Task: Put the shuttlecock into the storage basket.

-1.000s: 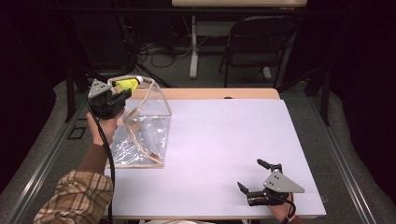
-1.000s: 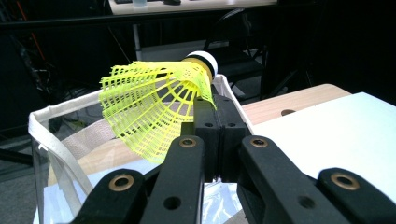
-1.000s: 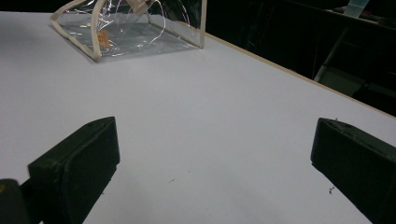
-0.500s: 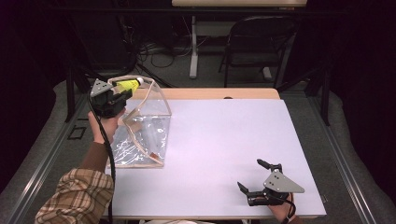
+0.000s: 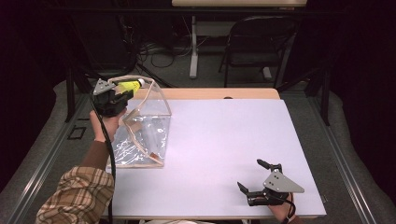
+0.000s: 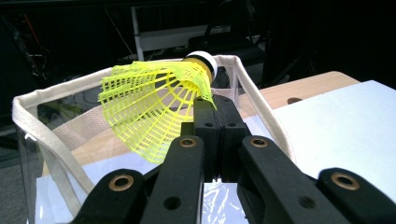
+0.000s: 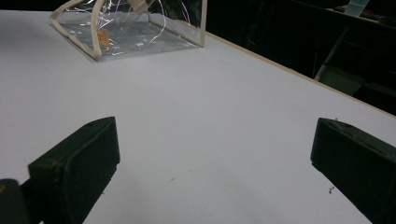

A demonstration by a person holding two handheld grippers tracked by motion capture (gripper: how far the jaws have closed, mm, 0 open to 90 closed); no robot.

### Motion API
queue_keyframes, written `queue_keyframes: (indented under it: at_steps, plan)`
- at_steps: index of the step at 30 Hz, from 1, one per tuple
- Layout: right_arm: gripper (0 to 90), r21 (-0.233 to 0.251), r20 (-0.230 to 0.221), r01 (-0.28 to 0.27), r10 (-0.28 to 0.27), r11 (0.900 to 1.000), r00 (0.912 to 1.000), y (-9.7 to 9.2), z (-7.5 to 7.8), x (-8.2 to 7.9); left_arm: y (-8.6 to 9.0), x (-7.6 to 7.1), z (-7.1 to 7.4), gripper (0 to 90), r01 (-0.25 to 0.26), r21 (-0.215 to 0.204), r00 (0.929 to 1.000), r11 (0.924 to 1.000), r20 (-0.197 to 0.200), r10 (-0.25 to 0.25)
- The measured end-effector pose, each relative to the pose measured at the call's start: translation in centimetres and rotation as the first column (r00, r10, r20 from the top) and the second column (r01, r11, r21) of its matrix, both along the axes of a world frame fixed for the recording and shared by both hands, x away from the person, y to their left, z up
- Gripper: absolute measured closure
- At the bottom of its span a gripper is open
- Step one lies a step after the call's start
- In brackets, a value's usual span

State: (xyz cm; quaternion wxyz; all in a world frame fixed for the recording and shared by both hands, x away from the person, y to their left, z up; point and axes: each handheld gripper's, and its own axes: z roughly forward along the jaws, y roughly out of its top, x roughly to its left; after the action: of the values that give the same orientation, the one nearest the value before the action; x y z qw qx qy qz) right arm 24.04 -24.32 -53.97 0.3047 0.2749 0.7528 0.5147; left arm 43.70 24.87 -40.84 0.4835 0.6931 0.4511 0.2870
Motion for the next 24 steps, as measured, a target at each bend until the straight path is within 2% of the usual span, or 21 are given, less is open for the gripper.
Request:
queue_keyframes:
  at_steps: [24]
  plan:
    - [0.8, -0.002, 0.001, 0.000, 0.000, 1.0000, 1.0000, 0.0, 0.0, 0.1, 0.5, 1.3, -0.9, 89.7, 0.032, 0.011, 0.9978, 0.9994, -0.059, -0.031]
